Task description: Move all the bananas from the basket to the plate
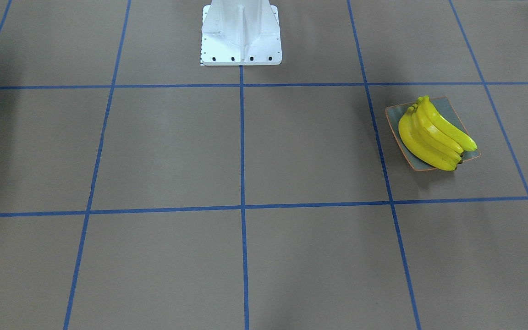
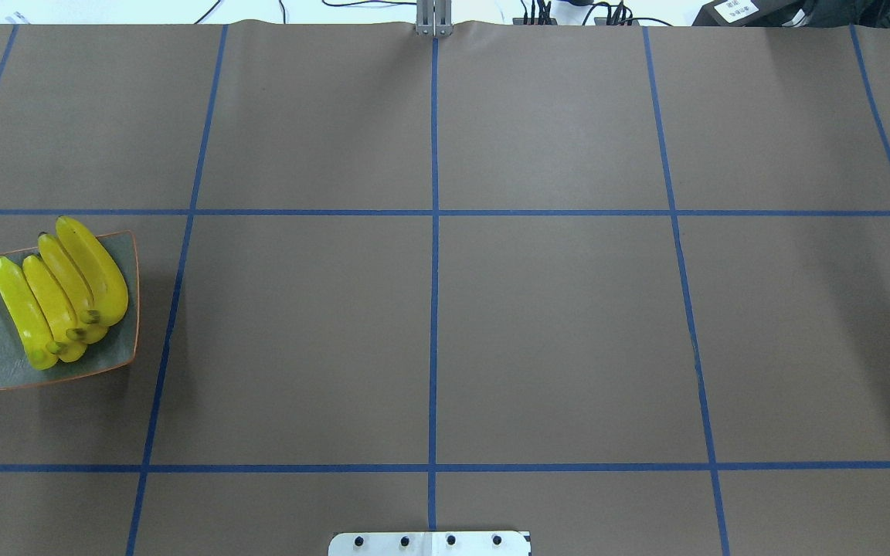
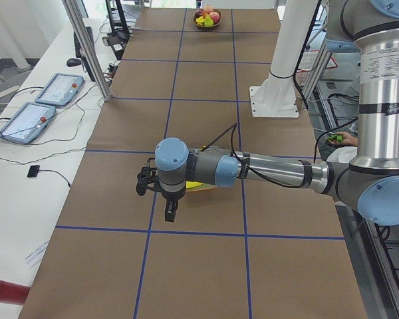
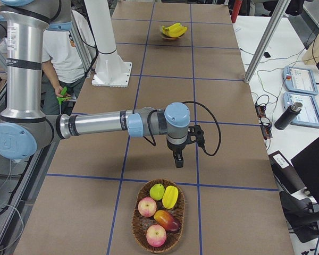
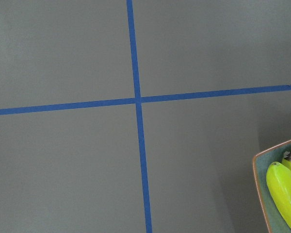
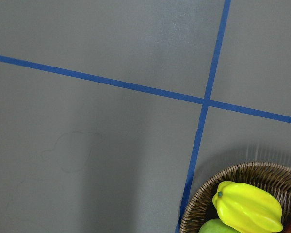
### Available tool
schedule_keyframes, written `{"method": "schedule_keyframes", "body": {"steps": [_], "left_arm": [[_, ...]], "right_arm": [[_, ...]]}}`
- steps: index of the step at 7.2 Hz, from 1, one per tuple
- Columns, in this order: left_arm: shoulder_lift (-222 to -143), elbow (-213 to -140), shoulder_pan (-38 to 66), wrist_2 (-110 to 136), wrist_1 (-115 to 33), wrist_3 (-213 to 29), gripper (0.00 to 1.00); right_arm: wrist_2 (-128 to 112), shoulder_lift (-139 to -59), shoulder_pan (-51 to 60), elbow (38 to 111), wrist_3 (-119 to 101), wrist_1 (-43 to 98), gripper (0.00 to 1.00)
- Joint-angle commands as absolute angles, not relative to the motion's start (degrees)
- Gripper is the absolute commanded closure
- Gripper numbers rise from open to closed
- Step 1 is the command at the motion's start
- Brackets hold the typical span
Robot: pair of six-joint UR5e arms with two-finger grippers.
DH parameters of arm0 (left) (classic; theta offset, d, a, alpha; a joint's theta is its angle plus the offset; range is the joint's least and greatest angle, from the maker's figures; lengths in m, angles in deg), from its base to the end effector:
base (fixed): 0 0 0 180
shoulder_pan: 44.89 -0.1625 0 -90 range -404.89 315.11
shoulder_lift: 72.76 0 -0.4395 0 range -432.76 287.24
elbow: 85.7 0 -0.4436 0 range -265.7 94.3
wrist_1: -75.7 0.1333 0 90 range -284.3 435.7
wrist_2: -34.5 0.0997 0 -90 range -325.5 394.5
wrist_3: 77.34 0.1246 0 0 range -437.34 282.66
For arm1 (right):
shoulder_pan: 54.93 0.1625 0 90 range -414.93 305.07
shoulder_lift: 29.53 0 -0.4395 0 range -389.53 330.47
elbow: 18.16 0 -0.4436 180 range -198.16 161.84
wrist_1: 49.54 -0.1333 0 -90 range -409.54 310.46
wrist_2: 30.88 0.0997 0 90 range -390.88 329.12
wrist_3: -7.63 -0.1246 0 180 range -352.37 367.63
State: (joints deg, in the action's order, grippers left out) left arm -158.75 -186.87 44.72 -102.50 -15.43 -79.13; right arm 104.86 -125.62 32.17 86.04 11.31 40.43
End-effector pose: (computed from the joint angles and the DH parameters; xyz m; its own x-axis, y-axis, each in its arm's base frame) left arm -0.0386 -0.5206 0.6153 0.6811 0.0791 -0.7279 0.0145 0.9925 0.1215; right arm 0.0185 -0.5051 0.6089 0.6873 -0.1998 0.6984 0.0944 0.9779 0.1868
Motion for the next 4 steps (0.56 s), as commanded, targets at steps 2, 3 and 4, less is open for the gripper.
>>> {"method": "schedule_keyframes", "body": {"steps": [2,3,4], "left_arm": [[-158.9,-186.86,44.67,-102.52,-15.44,-79.27,0.0],[-158.72,-187.04,44.67,-102.53,-15.44,-79.18,0.0],[-158.63,-186.96,44.67,-102.53,-15.44,-79.18,0.0]], "right_arm": [[104.82,-125.86,32.17,85.46,11.58,40.19,0.0],[104.82,-125.68,32.17,85.37,10.98,40.28,0.0],[105.35,-125.59,32.17,85.02,10.97,40.19,0.0]]}}
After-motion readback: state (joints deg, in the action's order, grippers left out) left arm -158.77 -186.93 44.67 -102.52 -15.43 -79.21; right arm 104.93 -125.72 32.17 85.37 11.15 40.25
